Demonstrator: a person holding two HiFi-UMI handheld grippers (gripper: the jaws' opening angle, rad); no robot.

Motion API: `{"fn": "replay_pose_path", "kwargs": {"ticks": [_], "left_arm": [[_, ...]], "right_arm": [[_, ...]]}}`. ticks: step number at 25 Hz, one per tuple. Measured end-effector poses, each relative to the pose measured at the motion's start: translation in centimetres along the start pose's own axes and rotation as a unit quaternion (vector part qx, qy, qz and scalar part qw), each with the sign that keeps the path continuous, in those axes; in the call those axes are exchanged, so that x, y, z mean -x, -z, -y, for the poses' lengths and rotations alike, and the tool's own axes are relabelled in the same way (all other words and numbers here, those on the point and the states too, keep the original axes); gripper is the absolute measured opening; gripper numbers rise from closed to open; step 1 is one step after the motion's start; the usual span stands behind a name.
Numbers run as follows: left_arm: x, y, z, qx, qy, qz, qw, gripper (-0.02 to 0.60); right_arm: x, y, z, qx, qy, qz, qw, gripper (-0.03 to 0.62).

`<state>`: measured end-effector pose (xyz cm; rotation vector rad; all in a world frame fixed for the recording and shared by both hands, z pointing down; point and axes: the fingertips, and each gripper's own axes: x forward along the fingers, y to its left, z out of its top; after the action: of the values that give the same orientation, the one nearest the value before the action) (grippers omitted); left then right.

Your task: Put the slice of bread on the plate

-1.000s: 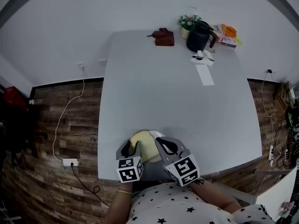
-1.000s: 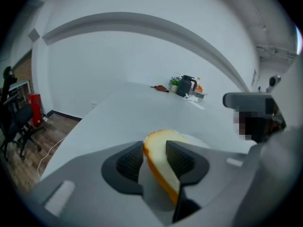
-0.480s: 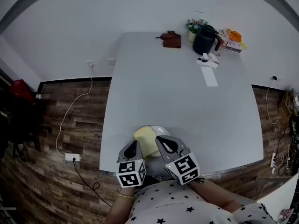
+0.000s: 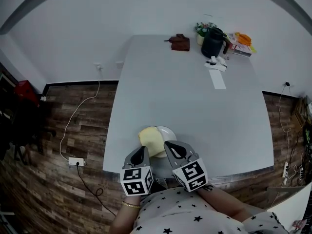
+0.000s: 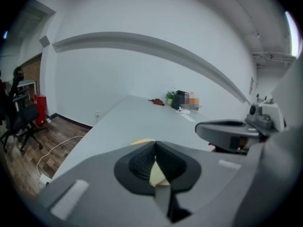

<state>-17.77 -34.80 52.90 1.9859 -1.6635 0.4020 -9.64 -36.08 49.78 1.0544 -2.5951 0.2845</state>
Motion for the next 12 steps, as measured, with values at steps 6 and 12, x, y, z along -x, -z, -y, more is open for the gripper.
{"fn": "replay_pose_path", "kwargs": {"ticks": [6,12], "left_arm": [[0.35,0.39,0.34,0.0,0.002,-0.002,1.0,0.008],[0.3,0.54,0.25,-0.002,0.004,-0.007,1.0,0.008]], "right_arm": [[0.72,0.46,-0.08,-0.005,0.001,-0.004,1.0,-0.002],[0.77,0.52,-0.08,-0.011,0.006,-0.005,1.0,-0.002]]}}
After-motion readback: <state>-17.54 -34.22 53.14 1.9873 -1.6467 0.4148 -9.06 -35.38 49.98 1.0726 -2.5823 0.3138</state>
